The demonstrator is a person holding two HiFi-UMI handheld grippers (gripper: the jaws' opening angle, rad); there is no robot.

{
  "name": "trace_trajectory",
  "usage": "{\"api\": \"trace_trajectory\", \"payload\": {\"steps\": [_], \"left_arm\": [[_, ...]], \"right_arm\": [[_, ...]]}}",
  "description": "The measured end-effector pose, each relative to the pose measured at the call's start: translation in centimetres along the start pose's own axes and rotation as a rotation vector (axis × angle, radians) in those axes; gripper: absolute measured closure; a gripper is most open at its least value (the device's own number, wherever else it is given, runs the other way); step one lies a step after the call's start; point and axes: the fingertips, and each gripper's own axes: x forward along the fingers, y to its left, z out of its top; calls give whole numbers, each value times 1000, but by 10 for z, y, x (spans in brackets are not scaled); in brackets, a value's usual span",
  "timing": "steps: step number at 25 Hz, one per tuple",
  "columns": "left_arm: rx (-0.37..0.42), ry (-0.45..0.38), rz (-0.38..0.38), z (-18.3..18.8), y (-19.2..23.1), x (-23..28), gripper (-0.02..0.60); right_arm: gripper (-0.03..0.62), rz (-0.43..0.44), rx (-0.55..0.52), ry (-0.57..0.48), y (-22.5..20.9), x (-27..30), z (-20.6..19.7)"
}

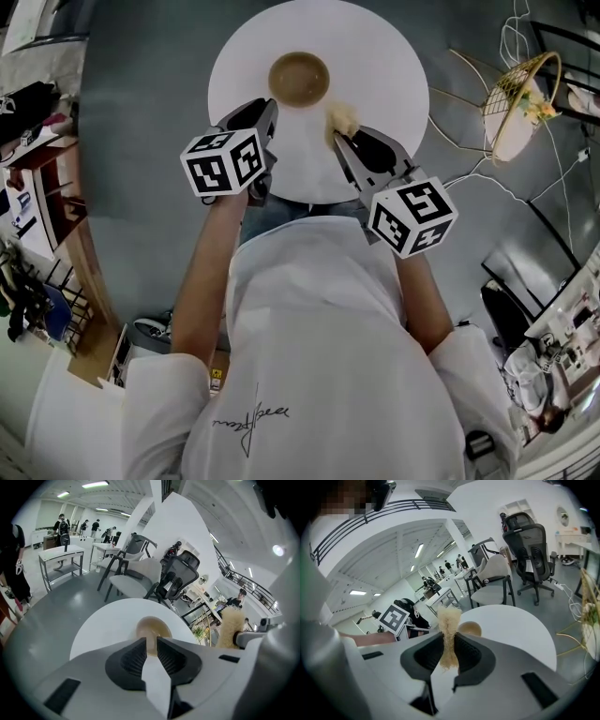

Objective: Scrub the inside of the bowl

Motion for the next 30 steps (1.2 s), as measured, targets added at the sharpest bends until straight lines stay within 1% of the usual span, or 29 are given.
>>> {"api": "trace_trajectory", "payload": {"steps": [6, 9, 14, 18, 22, 27, 30], "left_arm": [[-64, 35, 0, -1, 17, 13, 527], [-77, 61, 0, -4, 24, 21, 526], [-94, 87, -29, -1, 29, 34, 526], [-107, 140, -20, -3, 33, 45, 521], [-131, 145, -16, -2, 36, 50, 518], [-184, 169, -53, -2, 35, 57, 517], [-189, 181, -49, -1, 36, 60, 517]], "right_arm": [[511, -27, 41, 1, -7, 5, 3], [511, -34, 68, 5, -7, 5, -1], [511, -46, 88, 27, -13, 11, -10], [511, -72, 107, 34, -21, 13, -14], [511, -87, 118, 29, -24, 16, -12], [511, -110, 127, 30, -32, 18, -12], [511, -116, 130, 33, -35, 20, -13]]}}
